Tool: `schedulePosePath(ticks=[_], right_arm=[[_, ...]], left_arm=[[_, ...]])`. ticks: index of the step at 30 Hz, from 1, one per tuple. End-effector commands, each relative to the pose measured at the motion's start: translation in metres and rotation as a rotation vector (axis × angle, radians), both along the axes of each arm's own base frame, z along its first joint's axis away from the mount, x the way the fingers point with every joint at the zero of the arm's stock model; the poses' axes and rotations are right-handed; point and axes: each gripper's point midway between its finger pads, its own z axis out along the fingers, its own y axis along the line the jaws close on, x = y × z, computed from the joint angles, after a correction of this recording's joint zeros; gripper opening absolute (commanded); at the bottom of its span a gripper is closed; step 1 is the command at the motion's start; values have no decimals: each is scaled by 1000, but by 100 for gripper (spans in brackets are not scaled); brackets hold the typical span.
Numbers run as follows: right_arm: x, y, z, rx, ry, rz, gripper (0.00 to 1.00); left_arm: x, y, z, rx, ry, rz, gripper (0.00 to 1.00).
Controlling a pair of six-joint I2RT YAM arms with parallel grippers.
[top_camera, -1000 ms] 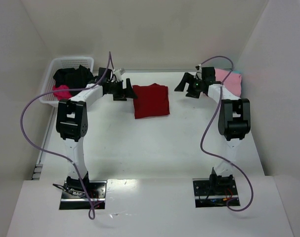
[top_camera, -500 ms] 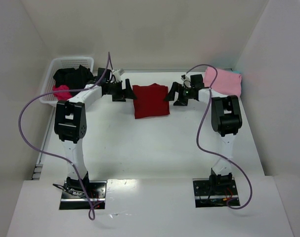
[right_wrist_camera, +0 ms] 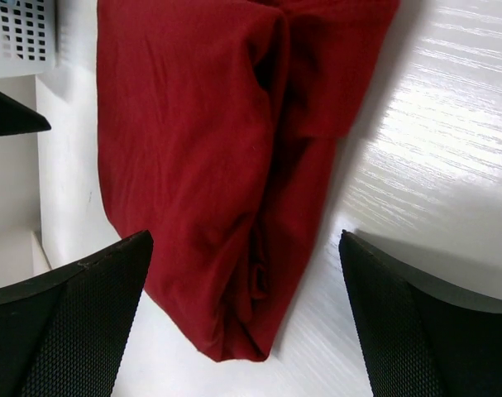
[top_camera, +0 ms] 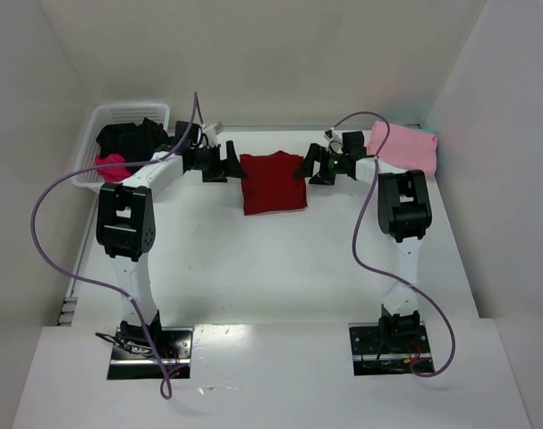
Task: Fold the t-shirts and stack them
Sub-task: Put the neatly folded tshirt into the corner of the board with the right arm
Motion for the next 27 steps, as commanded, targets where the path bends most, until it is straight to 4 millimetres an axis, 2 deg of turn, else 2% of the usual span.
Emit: schedulePosePath(ticks=[1,8,16,17,21,22,27], right_arm=[[-6,11,-30,-52,38,20,100],[-8,26,-36,-54,45,49,100],[-12,31,-45,-57,63,59,100],[-15,30,-53,-60,82,60,100],[-17,33,-54,-37,91,72,92],[-22,38,-59,-33,102,87,92],[-22,38,-59,-33,102,87,89]], left_arm=[[-3,-3,15,-15,-24,2,99],[-3,-3,11,-14,-15,2,99],[-3,-3,7,-12,-6,2,99],[-3,-3,7,-12,-5,2,99],[-3,-3,7,-12,-5,2,99],[-4,-3,6,-11,4,2,99],[-3,-2,10,-3,-7,-9,99]])
